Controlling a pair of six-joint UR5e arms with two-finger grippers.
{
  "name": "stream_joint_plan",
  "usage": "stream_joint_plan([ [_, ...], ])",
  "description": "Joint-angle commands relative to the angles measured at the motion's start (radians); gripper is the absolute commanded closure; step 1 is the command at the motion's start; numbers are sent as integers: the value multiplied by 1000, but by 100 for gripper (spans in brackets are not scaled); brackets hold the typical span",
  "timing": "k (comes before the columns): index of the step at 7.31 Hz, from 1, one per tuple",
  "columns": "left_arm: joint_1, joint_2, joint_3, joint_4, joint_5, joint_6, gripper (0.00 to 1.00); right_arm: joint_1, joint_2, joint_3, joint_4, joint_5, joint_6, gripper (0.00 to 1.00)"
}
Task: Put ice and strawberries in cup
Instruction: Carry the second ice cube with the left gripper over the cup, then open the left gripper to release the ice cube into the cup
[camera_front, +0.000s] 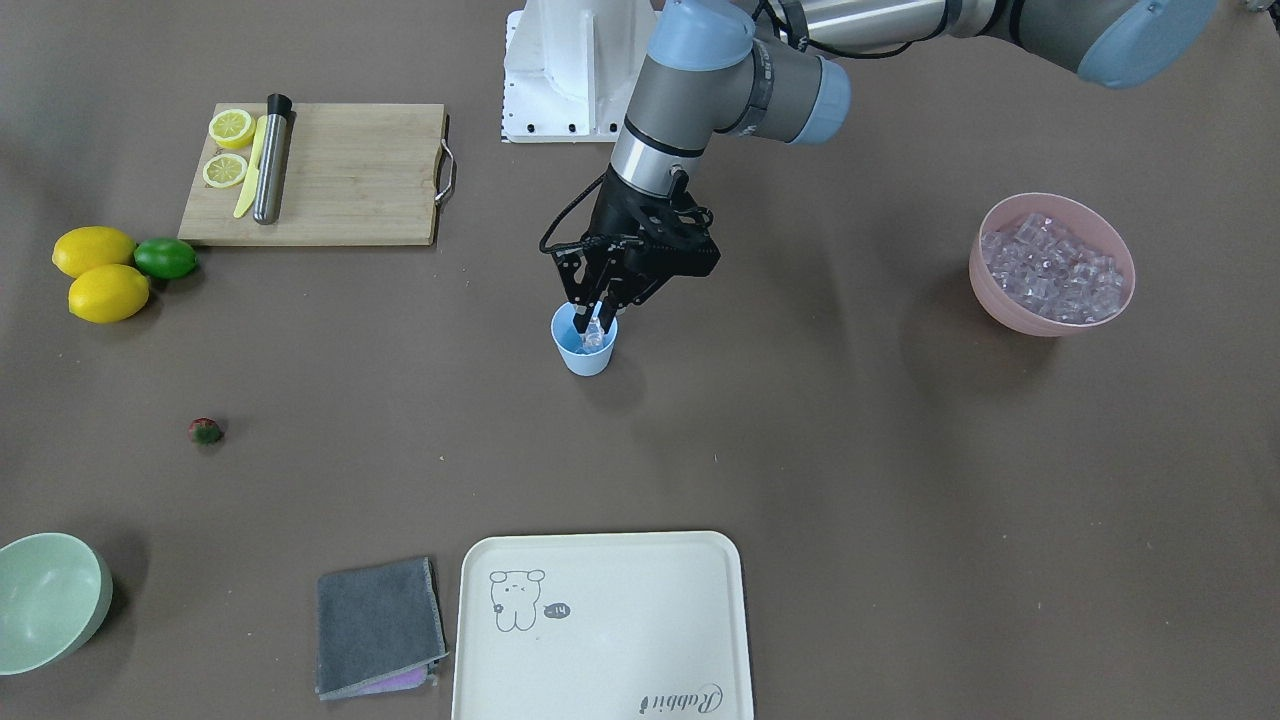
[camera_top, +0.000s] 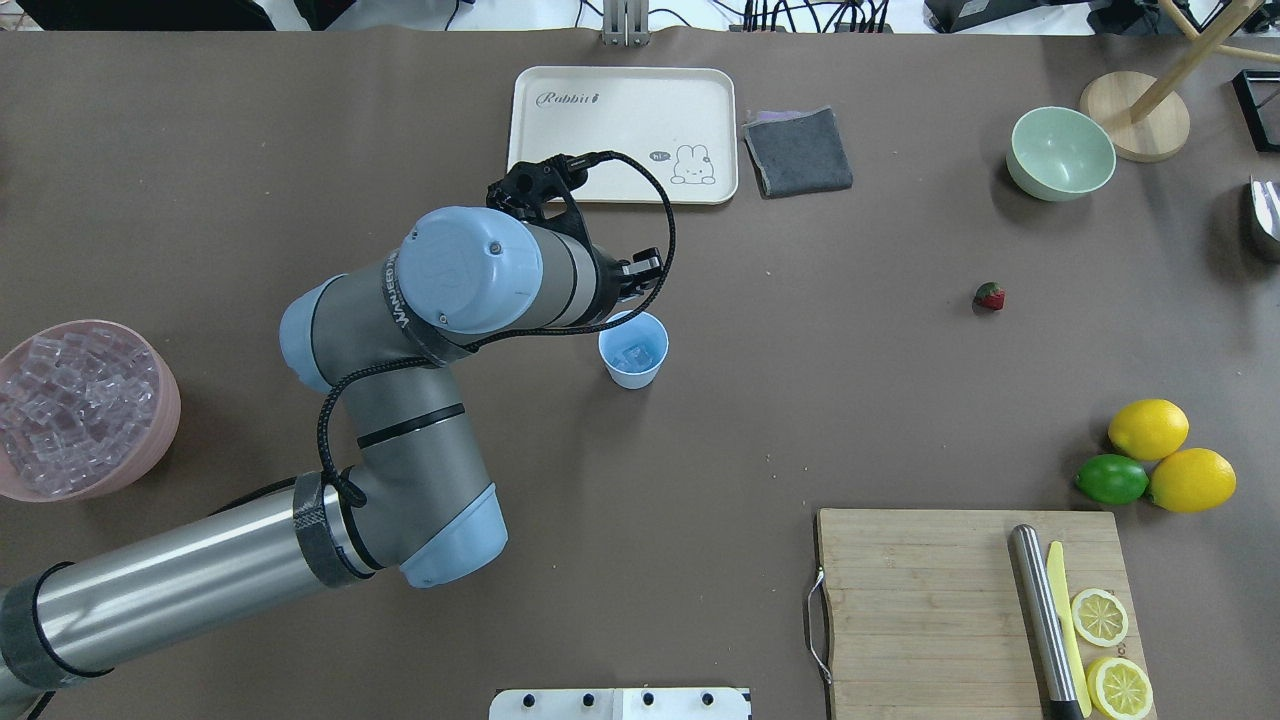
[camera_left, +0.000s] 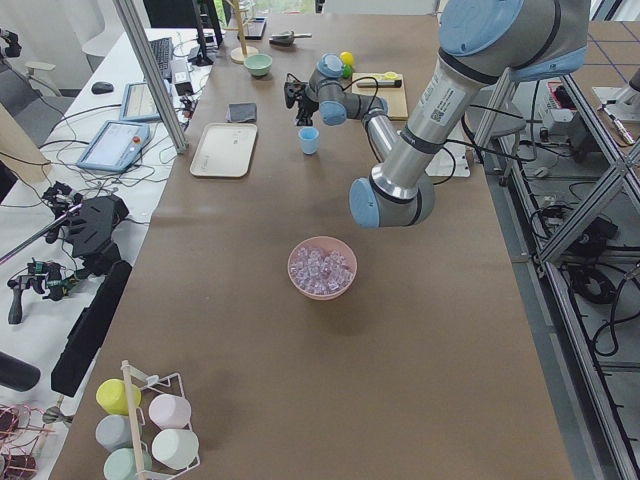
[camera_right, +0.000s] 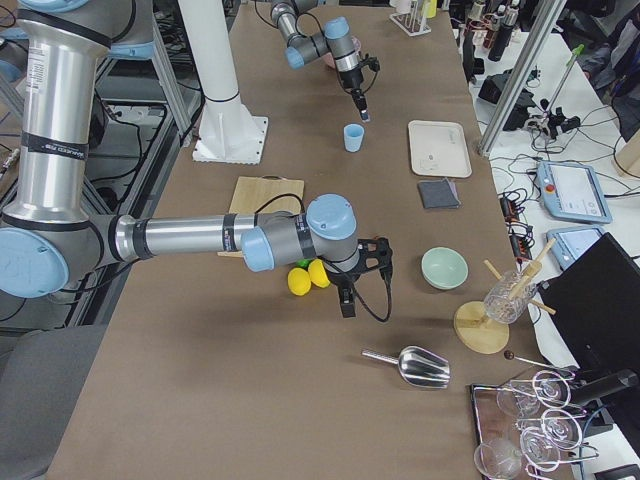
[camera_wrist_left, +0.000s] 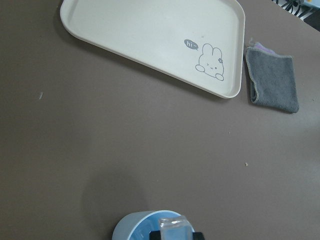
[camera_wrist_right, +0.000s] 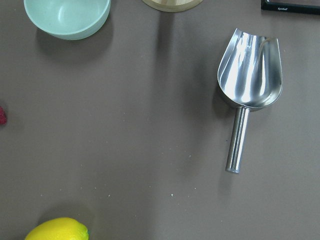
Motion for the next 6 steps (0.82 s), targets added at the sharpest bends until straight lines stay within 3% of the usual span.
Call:
stream_joint_plan([
  [1,13,-4,15,-1,16,4,100,0,1,0,-2,-1,1,0],
  [3,30,-4,6,-1,16,7,100,-2,1,0,-2,-3,3,0],
  [4,31,3,-2,-2,10,13,65,-2,1,-2,-3,-3,3,0],
  [5,33,10,-1,-2,19,68,6,-2,3,-6,0,-2,3,0],
  [6,33,50,-40,-4,16,150,2,-5,5,-6,0,-2,3,0],
])
